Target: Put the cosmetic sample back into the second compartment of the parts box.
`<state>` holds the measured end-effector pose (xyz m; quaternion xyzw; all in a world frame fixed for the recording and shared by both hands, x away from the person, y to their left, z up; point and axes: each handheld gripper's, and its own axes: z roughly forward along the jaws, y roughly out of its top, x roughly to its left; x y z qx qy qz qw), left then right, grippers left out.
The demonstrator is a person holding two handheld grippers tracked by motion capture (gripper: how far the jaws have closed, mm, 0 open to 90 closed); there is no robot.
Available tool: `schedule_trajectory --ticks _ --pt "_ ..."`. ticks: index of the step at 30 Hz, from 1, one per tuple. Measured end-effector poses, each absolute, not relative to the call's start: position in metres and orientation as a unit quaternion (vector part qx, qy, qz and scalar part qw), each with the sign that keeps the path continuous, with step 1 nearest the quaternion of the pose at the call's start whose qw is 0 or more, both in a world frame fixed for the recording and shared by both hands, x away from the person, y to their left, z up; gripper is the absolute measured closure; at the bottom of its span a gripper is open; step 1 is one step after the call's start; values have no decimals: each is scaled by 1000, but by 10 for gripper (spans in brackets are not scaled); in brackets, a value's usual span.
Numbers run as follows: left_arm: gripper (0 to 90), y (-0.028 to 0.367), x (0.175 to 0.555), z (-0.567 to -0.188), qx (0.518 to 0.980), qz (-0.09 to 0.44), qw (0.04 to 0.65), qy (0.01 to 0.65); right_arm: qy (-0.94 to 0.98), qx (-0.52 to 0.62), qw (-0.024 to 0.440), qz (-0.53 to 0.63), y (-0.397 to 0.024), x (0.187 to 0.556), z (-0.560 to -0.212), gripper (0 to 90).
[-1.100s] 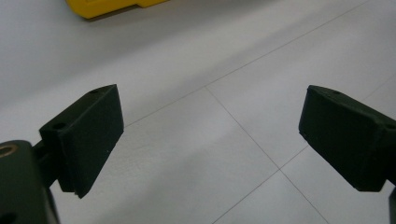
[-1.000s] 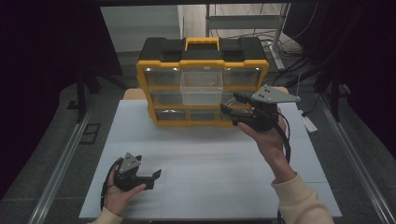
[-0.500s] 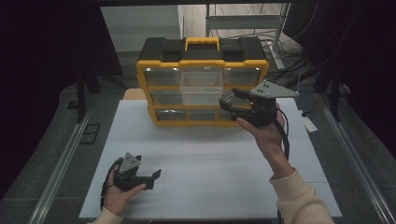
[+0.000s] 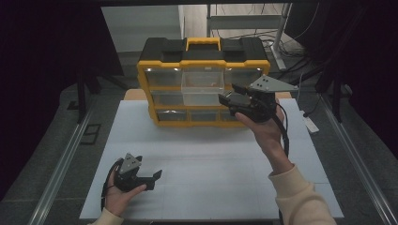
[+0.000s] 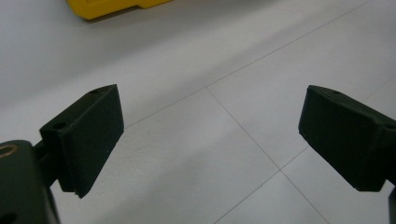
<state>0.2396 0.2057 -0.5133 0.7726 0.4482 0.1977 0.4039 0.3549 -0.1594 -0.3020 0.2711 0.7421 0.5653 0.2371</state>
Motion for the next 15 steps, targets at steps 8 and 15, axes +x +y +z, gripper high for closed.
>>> schedule_trajectory --ticks 8,15 --pt "73 206 239 -513 772 198 404 448 741 268 243 566 -153 358 -295 398" --pt "73 206 240 -513 773 198 404 448 738 269 246 568 -151 363 -292 399"
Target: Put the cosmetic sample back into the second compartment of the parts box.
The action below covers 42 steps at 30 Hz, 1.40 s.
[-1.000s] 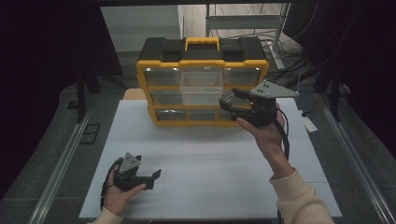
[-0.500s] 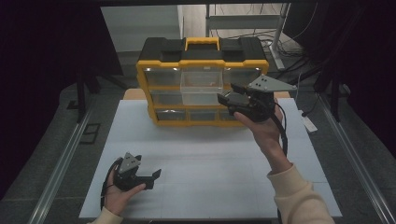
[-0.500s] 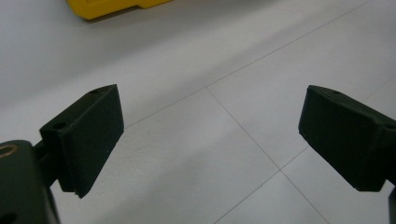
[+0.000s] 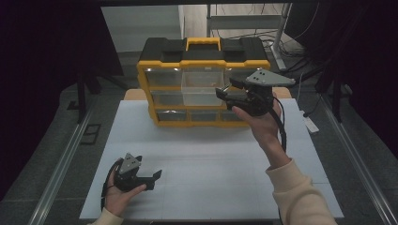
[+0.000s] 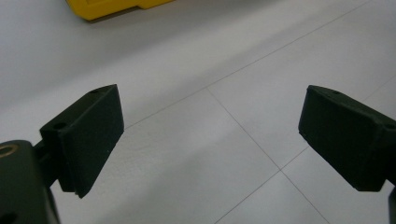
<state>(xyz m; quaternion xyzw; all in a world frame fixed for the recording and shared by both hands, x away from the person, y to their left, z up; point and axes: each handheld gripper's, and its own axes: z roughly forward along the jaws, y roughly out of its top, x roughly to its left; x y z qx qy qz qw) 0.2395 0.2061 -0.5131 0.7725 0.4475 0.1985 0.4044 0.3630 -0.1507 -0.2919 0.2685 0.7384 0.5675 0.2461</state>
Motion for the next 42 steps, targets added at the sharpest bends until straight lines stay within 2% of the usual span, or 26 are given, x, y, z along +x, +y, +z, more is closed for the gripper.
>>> schedule_trajectory --ticks 16,31,42 --pt "73 206 239 -513 772 199 405 447 738 273 249 565 -142 375 -284 398" --pt "73 208 239 -512 770 199 408 448 754 281 252 537 -107 402 -279 398" --pt "74 208 238 -511 770 200 408 448 759 284 253 529 -98 410 -281 398"
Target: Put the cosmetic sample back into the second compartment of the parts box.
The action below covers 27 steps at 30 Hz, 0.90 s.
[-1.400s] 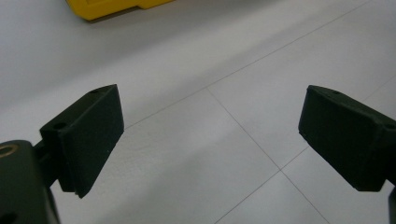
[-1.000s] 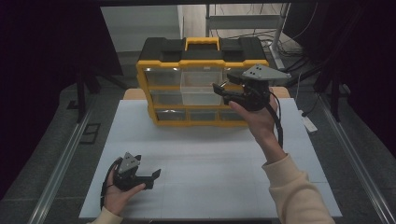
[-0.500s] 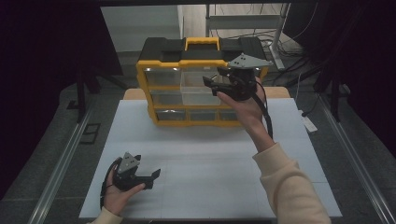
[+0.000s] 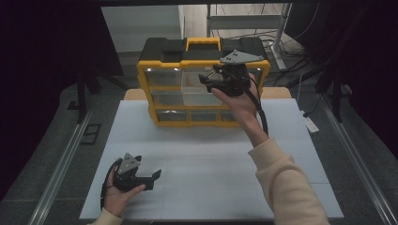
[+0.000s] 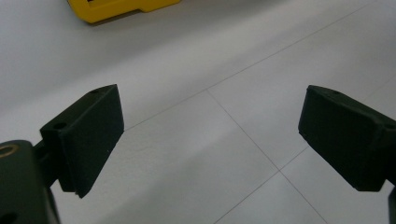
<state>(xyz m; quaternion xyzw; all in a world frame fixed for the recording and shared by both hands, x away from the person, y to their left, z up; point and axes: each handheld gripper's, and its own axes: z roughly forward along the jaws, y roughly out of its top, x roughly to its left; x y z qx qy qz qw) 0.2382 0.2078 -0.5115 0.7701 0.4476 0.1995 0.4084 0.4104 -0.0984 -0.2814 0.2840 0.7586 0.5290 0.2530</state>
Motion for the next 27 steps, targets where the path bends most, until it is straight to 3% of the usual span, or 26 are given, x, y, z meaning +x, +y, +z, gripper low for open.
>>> schedule_trajectory --ticks 6,27 --pt "73 208 238 -512 770 200 409 447 753 295 255 531 -101 413 -282 229" --pt "76 208 239 -510 767 198 417 446 754 263 235 555 -165 360 -295 241"
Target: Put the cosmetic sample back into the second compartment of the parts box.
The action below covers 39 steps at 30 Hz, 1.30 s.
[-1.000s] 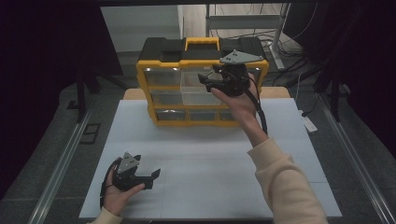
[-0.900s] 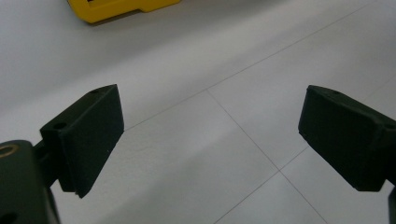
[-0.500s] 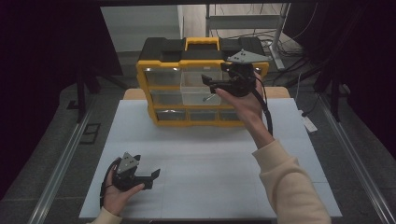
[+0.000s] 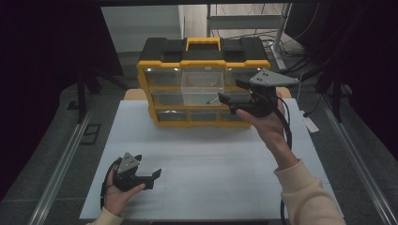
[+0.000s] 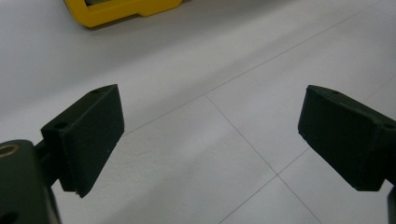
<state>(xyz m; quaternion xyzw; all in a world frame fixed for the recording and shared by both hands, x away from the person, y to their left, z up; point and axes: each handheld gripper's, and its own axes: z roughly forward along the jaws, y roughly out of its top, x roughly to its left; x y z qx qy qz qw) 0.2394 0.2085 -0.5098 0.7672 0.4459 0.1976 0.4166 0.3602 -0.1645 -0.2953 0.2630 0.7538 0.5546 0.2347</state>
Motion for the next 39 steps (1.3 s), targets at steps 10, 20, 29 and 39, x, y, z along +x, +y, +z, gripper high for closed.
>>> schedule_trajectory --ticks 10,20,29,39 --pt "81 206 238 -510 766 204 417 444 759 265 219 553 -197 336 -333 242" --pt "80 205 237 -510 770 204 416 438 760 285 207 547 -231 314 -371 243" --pt "80 205 238 -510 771 204 414 439 767 314 196 523 -263 300 -419 242" --pt "80 204 238 -511 774 204 413 435 782 356 177 480 -294 292 -471 241"
